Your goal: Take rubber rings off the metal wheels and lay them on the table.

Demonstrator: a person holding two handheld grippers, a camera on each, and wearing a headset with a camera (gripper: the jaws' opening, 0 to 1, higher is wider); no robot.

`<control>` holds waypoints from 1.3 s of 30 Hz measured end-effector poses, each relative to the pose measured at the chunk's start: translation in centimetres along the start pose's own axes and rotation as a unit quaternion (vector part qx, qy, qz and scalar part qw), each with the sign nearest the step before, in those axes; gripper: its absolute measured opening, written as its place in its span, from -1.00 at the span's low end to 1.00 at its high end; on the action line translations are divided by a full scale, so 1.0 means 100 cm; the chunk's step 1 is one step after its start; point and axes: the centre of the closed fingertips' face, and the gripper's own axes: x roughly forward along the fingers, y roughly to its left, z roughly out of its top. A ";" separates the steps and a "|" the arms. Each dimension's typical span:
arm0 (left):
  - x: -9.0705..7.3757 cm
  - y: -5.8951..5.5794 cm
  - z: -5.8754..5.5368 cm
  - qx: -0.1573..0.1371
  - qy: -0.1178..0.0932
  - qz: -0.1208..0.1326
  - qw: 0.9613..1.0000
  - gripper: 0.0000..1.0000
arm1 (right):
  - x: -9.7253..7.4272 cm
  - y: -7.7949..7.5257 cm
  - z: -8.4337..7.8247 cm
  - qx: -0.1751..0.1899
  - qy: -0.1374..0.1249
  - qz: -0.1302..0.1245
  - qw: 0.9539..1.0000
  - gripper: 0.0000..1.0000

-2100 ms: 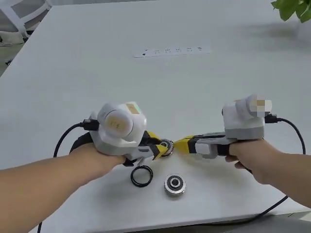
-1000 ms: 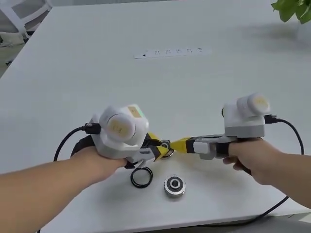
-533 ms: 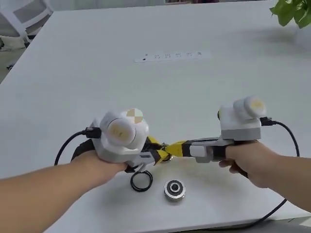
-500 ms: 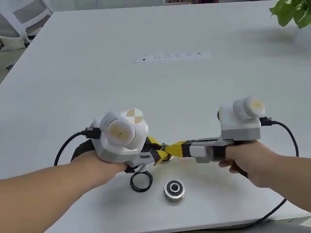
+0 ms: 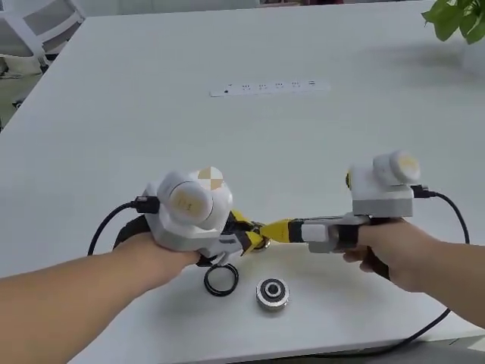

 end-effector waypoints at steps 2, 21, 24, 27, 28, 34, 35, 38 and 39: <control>0.000 0.000 0.000 -0.003 0.001 0.000 1.000 -0.75 | 0.000 -0.003 0.001 -0.002 -0.001 -0.011 1.000 -1.00; 0.000 0.001 0.000 -0.011 0.000 0.000 1.000 -0.75 | -0.005 0.003 0.002 0.013 -0.004 0.006 1.000 -1.00; 0.000 0.000 0.000 -0.011 -0.001 0.000 1.000 -0.75 | -0.003 0.000 0.002 0.010 -0.005 -0.007 1.000 -1.00; 0.000 0.000 0.000 -0.010 -0.001 0.000 1.000 -0.75 | -0.001 -0.003 0.003 0.005 -0.003 -0.016 1.000 -1.00; 0.000 0.000 0.000 -0.010 -0.001 -0.001 1.000 -0.75 | -0.001 -0.004 0.004 0.007 -0.007 -0.019 1.000 -1.00; 0.001 0.000 0.000 -0.007 0.000 -0.001 1.000 -0.74 | 0.000 -0.008 0.006 0.003 -0.010 -0.028 1.000 -1.00; 0.001 0.000 0.000 -0.006 0.000 -0.001 1.000 -0.74 | 0.000 -0.008 0.007 0.003 -0.010 -0.028 1.000 -1.00; 0.001 0.000 0.000 -0.005 0.000 -0.002 1.000 -0.74 | -0.001 -0.008 0.007 0.001 -0.010 -0.030 0.999 -1.00; 0.001 -0.001 0.000 -0.007 0.000 -0.003 1.000 -0.73 | -0.002 -0.008 0.006 0.001 -0.010 -0.030 0.999 -1.00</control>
